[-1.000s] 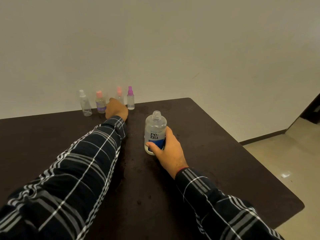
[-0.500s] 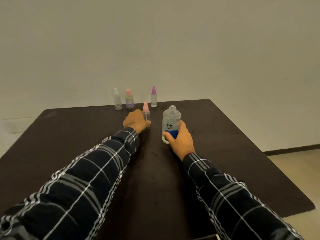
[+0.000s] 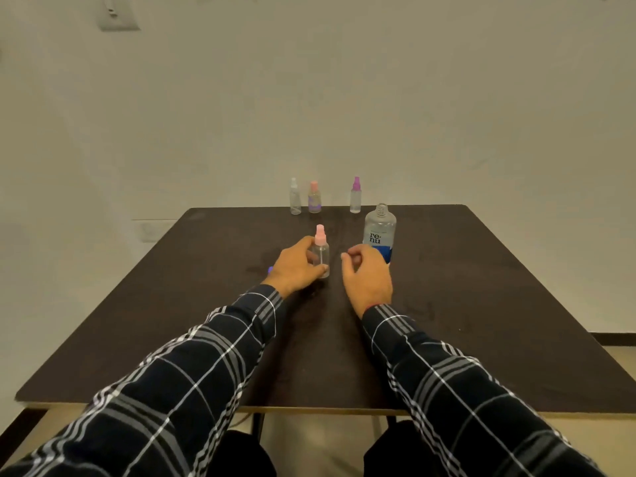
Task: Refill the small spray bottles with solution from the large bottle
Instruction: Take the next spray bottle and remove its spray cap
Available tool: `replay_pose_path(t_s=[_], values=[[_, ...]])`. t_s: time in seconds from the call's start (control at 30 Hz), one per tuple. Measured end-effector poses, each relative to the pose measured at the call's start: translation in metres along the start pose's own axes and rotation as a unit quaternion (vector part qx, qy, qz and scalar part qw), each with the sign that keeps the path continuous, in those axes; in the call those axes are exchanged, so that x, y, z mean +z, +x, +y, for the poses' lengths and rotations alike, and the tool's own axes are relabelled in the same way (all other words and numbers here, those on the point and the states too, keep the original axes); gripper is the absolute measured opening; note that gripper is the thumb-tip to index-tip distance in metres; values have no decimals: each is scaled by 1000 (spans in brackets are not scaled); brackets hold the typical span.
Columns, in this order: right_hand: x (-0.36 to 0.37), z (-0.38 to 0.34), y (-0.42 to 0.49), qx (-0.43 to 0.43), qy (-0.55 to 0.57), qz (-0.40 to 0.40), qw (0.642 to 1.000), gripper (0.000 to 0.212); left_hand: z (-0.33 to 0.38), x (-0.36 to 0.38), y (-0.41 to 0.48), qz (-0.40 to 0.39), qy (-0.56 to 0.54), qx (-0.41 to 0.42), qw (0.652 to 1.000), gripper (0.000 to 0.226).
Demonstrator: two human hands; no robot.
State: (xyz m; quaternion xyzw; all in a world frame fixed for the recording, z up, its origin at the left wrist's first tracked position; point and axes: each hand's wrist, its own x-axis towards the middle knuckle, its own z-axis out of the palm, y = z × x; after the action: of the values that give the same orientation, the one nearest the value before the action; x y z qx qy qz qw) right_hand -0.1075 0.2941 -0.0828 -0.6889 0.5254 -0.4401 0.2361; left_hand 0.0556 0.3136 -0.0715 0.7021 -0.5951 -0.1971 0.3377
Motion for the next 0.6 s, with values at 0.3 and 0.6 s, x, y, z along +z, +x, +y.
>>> replay_pose_path(t_s=[0.3, 0.6], values=[[14, -12, 17, 30, 90, -124, 988, 25, -8, 21, -9, 6, -100, 11, 995, 42], [11, -10, 26, 47, 74, -109, 990, 18, -4, 32, -9, 30, -122, 30, 992, 33]])
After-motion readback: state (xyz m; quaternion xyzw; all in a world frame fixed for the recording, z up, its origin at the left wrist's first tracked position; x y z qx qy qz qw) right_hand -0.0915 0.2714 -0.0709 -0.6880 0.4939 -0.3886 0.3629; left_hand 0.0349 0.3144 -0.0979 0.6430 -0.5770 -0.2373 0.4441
